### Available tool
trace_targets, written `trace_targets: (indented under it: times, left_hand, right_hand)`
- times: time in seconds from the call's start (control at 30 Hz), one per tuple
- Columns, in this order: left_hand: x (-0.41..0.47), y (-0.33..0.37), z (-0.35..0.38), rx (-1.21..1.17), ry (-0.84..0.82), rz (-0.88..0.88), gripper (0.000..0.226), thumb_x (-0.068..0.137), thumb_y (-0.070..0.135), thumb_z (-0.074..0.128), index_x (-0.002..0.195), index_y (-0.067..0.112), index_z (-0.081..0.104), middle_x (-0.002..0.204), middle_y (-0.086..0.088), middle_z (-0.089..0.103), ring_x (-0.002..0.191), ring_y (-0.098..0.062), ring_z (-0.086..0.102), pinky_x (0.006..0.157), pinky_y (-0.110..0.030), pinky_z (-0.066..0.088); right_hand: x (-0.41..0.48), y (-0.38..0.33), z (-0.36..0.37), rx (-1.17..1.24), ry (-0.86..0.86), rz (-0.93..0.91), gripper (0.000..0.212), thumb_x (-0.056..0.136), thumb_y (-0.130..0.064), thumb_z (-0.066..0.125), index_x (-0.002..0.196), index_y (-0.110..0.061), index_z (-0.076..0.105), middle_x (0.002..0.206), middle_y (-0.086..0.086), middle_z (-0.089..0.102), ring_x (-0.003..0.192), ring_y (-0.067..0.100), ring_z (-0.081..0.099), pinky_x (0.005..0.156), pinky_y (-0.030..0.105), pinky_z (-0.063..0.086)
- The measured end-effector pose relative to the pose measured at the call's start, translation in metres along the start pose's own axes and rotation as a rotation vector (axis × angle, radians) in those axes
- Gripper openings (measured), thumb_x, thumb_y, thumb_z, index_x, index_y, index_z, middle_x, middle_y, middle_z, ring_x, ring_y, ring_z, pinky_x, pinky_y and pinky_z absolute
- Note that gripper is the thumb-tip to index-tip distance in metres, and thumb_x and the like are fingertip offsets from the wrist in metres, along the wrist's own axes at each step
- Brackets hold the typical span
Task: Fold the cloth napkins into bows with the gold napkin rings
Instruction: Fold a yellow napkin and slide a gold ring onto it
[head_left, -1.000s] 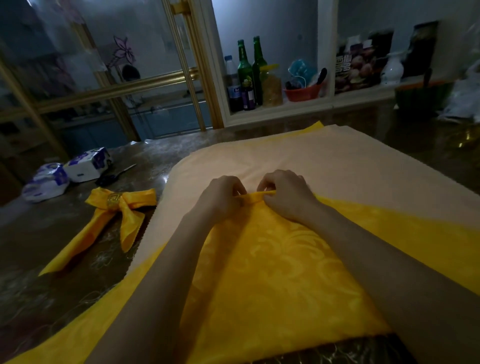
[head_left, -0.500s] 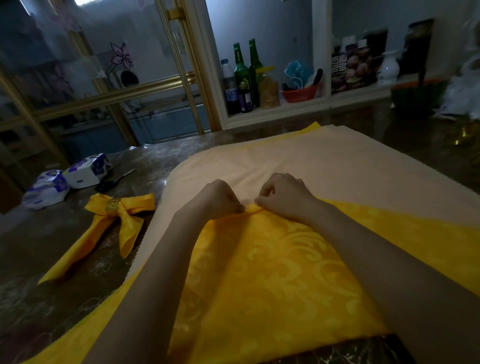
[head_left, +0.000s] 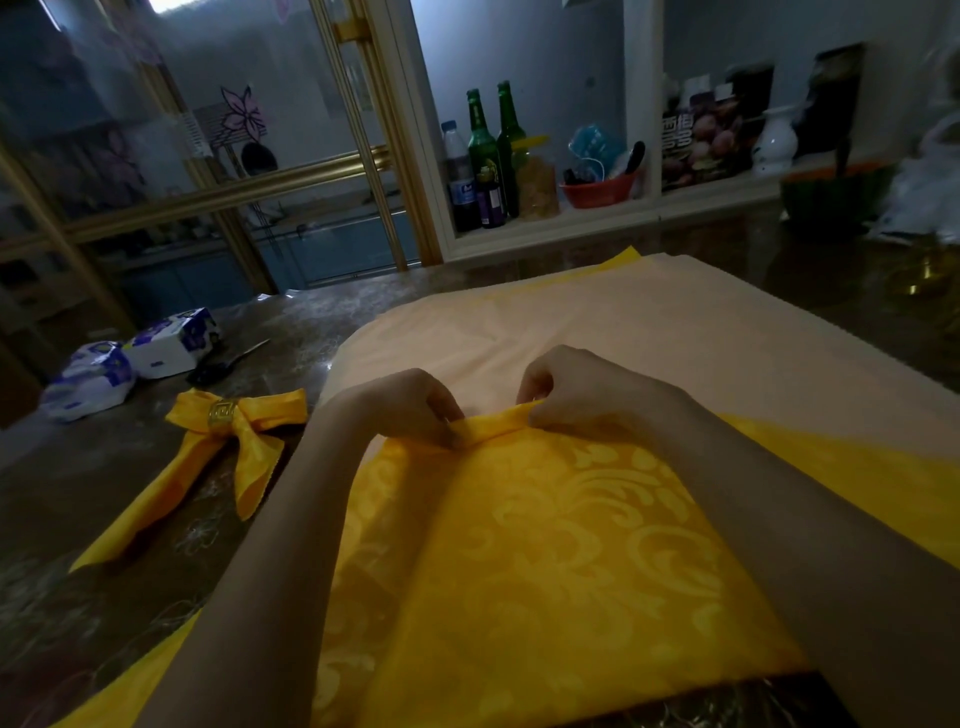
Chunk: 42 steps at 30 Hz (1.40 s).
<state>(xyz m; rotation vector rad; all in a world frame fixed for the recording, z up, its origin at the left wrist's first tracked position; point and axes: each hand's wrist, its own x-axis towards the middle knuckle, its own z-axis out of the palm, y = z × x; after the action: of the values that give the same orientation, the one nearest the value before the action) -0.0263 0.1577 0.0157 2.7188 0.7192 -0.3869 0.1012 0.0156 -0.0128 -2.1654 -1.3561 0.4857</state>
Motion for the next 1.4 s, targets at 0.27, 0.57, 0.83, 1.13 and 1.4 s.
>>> trace_targets:
  times: [0.27,0.57,0.83,1.13,1.4]
  left_hand:
    - [0.011,0.008,0.013,-0.021,0.342,0.025,0.014,0.088,0.008,0.059,0.095,0.020,0.054,0.102,0.000,0.052,0.090,-0.014,0.051,0.064,-0.014,0.042]
    - [0.008,0.018,0.001,0.069,0.104,-0.122,0.042,0.090,0.039,0.057,0.123,0.014,0.058,0.122,-0.004,0.056,0.104,-0.017,0.051,0.083,-0.025,0.040]
    - [0.005,0.022,0.013,-0.013,0.262,-0.026,0.033,0.085,0.017,0.066,0.116,0.013,0.059,0.116,-0.006,0.057,0.098,-0.018,0.053,0.078,-0.022,0.044]
    - [0.005,0.037,0.016,0.049,0.202,-0.037,0.029,0.090,0.017,0.058,0.119,0.012,0.055,0.117,-0.007,0.055,0.100,-0.019,0.052,0.084,-0.026,0.046]
    - [0.002,0.043,0.012,0.091,0.151,-0.023,0.024,0.088,0.013,0.061,0.112,0.014,0.060,0.112,-0.005,0.058,0.097,-0.019,0.053,0.083,-0.027,0.046]
  right_hand:
    - [-0.002,0.000,0.007,-0.182,0.191,-0.047,0.014,0.087,-0.012,0.059,0.091,-0.022,0.050,0.096,-0.001,0.050,0.090,0.015,0.047,0.075,0.027,0.035]
    - [-0.001,-0.007,-0.008,-0.192,0.008,0.067,0.016,0.088,-0.026,0.058,0.100,-0.017,0.065,0.092,0.000,0.059,0.092,0.020,0.055,0.083,0.034,0.048]
    - [-0.003,-0.008,-0.004,-0.142,0.030,0.051,0.010,0.086,-0.010,0.063,0.081,-0.018,0.063,0.096,0.003,0.061,0.088,0.017,0.056,0.075,0.027,0.048]
    - [-0.005,-0.009,0.002,-0.188,0.050,0.051,0.014,0.083,-0.010,0.059,0.088,-0.021,0.052,0.097,0.003,0.054,0.084,0.017,0.052,0.069,0.026,0.047]
    - [-0.005,-0.020,0.002,-0.315,-0.093,0.049,0.016,0.085,-0.003,0.053,0.079,-0.018,0.051,0.092,0.005,0.055,0.082,0.018,0.053,0.070,0.026,0.047]
